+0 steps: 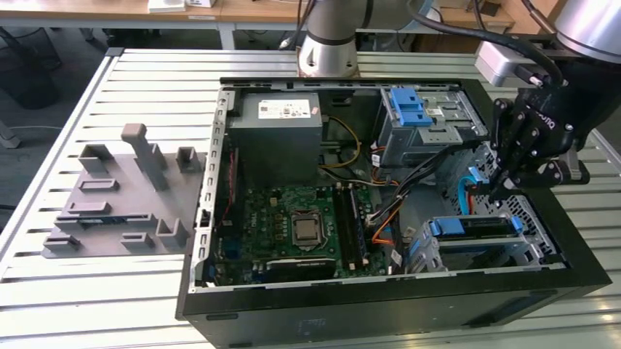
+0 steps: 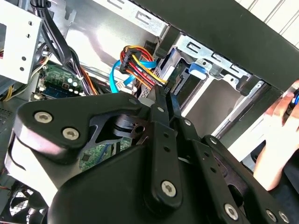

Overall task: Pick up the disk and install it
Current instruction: 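Insert the first disk wire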

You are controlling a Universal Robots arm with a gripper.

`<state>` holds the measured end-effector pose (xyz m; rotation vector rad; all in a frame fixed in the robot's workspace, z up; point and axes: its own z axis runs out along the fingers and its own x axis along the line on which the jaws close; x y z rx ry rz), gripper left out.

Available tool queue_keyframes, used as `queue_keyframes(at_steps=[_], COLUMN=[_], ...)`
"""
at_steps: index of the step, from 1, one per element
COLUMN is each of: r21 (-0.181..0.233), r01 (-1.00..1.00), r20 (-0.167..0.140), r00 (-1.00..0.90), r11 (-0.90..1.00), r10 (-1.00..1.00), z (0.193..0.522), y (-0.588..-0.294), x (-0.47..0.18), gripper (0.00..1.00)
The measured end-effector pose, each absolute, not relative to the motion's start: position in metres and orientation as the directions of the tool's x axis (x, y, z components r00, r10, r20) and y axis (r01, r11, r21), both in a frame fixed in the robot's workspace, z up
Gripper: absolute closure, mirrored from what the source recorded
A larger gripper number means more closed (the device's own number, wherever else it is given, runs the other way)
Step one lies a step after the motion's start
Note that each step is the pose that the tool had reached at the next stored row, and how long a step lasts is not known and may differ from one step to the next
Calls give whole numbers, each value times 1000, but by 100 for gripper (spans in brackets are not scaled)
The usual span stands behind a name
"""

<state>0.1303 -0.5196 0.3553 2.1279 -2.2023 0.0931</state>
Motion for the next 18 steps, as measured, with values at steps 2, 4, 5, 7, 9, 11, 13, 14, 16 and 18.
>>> queue_keyframes(at_steps=[2,4,5,7,9,11,13,14,16,18], r21=[11,12,12,14,16,16,16,17,17,17], r01=[-999,-999,-999,-999,-999,-999,-999,-999,-999,-999], r20=[98,98,98,98,98,98,98,98,98,98], r00=[-37,-39,-40,-40,-40,-40,-40,-41,-43,-47], r11=[38,40,41,41,42,42,42,42,45,49], r10=[-994,-994,-994,-994,-994,-994,-994,-994,-994,-994], z=[354,353,352,350,348,347,347,346,345,343], y=[-521,-523,-525,-528,-528,-528,-528,-528,-531,-533], x=[130,130,130,130,130,130,129,129,129,129], gripper=[84,84,84,84,84,84,84,84,84,84])
